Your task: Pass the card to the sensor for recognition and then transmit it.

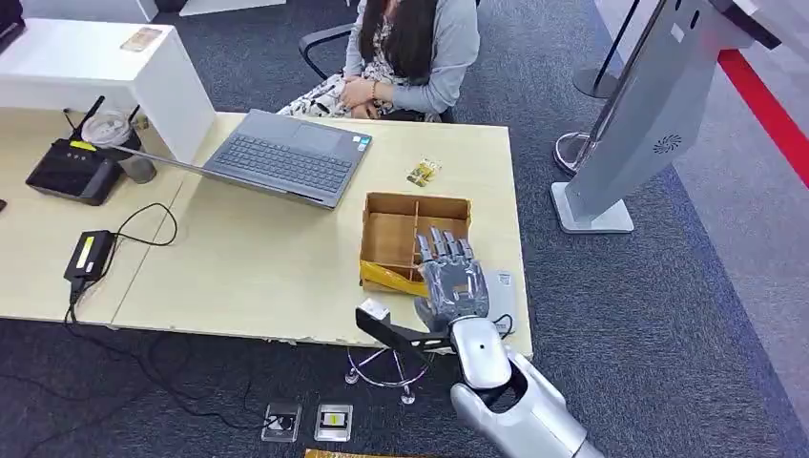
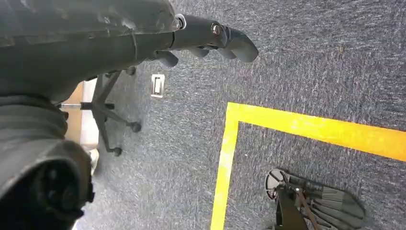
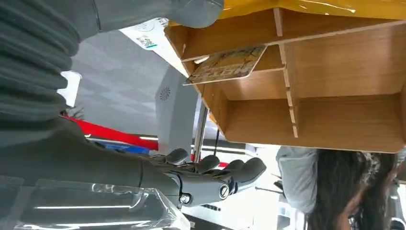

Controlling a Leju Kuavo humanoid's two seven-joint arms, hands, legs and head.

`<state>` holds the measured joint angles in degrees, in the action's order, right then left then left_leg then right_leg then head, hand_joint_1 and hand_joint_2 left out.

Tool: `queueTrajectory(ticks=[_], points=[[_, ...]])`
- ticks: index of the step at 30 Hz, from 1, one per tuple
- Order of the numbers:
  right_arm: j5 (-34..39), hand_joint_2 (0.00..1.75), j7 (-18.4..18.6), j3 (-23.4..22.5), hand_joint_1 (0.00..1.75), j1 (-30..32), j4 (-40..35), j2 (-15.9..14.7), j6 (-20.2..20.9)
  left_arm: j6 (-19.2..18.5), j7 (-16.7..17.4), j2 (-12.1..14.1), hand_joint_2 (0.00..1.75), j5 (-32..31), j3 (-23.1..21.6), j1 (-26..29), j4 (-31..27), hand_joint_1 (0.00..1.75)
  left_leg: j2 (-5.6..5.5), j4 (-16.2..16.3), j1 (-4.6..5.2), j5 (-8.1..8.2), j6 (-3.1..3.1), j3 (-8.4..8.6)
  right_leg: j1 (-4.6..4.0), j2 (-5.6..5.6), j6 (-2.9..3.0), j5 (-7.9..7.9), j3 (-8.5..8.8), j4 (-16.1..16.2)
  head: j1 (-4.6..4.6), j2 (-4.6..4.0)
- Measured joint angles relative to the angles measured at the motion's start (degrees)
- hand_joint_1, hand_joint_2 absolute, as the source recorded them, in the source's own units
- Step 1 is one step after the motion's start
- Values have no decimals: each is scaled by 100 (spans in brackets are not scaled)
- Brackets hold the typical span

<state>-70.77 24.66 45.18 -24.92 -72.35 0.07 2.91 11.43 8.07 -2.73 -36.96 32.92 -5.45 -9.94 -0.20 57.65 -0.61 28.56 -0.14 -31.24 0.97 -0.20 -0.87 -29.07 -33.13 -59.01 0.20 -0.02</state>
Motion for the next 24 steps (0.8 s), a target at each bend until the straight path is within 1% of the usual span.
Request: queueTrajectory(ticks=[6, 15, 24], points=[[17, 175, 101, -15, 0, -22, 98, -4, -28, -65, -7, 11, 0, -55, 0, 0, 0, 0, 0, 0, 0, 0, 0, 0, 0, 0, 0, 0, 0, 0, 0, 2], [31, 175, 100, -26, 0, -83, 371, -20, -155, -81, -17, 15, 0, -61, 0, 0, 0, 0, 0, 0, 0, 0, 0, 0, 0, 0, 0, 0, 0, 0, 0, 2], [30, 175, 98, -26, 0, -96, 568, -20, -177, -118, -20, 31, 0, -92, 0, 0, 0, 0, 0, 0, 0, 0, 0, 0, 0, 0, 0, 0, 0, 0, 2, 0]])
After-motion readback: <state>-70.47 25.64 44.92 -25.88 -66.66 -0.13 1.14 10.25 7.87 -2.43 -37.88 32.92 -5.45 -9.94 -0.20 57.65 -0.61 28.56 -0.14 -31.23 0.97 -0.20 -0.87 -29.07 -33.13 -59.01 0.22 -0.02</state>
